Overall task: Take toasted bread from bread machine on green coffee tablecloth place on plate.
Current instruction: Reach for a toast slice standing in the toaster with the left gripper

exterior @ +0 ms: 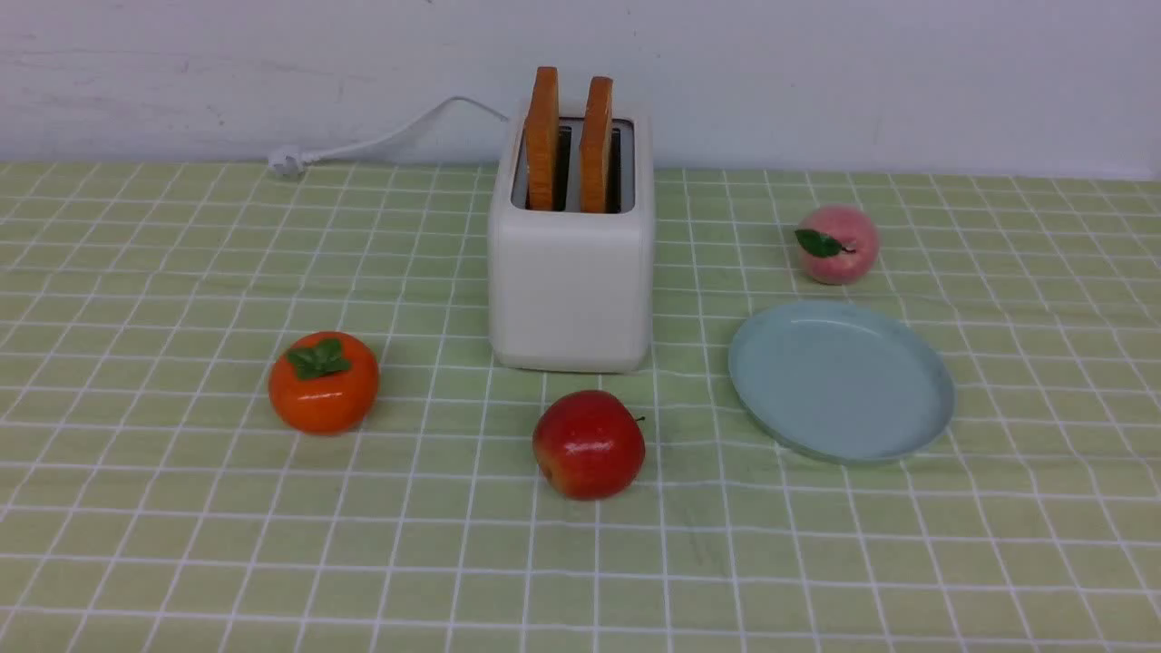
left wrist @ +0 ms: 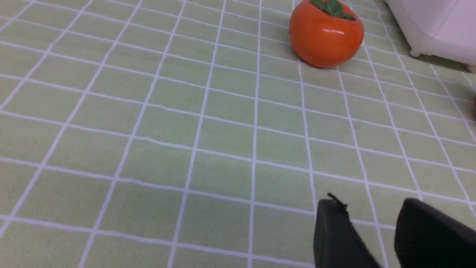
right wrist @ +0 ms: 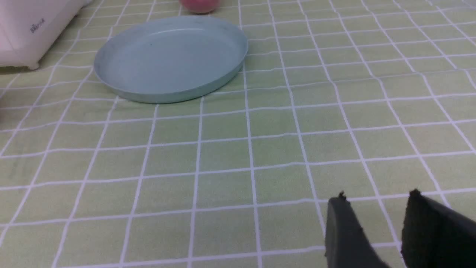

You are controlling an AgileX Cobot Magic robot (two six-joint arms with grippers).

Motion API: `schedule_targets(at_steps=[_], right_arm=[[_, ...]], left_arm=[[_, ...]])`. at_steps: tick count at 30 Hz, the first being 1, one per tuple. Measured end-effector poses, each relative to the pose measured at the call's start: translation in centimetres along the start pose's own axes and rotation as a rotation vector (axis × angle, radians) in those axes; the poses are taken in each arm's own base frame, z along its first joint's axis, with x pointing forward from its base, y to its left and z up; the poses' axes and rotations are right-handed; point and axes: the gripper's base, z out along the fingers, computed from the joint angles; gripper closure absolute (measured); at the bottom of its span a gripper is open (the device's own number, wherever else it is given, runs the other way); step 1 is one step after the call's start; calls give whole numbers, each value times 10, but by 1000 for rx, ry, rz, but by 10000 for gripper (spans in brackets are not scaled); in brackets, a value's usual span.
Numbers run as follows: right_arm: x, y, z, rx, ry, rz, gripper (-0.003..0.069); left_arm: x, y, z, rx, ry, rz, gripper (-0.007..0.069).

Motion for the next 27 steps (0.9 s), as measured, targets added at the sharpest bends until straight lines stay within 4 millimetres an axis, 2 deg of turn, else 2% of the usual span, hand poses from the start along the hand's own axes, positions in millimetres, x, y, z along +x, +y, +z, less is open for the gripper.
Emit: schedule_targets(at_steps=[22, 27], right_arm=[[0, 0, 0, 0, 0, 0, 419], [0, 0, 0, 0, 0, 0, 419]], left_arm=[[0, 0, 0, 1, -5, 0, 386], [-9, -2, 0, 23, -100, -20, 386]])
